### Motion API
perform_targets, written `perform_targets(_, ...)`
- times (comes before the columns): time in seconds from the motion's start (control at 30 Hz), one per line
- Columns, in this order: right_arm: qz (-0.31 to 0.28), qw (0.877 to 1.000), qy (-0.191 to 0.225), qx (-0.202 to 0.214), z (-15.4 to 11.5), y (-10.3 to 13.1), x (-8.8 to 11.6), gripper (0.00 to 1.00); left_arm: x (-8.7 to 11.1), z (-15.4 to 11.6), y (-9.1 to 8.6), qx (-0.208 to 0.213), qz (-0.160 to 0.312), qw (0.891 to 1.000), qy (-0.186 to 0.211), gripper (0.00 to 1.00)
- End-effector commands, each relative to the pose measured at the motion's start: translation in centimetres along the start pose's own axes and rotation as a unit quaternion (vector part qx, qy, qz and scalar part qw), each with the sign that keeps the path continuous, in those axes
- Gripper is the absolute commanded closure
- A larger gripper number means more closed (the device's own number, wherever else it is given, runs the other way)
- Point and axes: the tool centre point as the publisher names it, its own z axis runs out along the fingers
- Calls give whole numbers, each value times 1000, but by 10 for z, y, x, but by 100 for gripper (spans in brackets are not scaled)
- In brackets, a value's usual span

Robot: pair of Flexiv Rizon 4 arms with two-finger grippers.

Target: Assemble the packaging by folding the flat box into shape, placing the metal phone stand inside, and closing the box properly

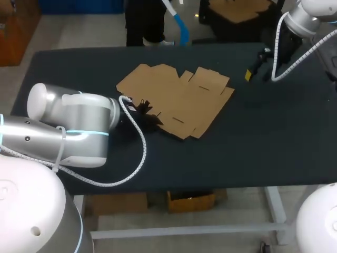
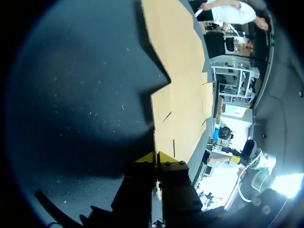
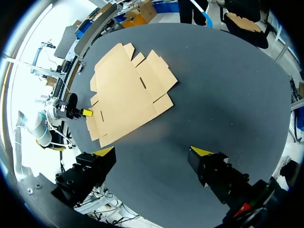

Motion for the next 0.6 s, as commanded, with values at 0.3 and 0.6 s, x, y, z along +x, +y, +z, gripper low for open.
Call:
perform_targets(0.3,0,1000,0,0,0,0,0,0,4,-19,-5,-90,20,995,-21,100)
perform_targets(0.6,0,1000,0,0,0,0,0,0,-2,-23,-8,-128,13,991,-23,100)
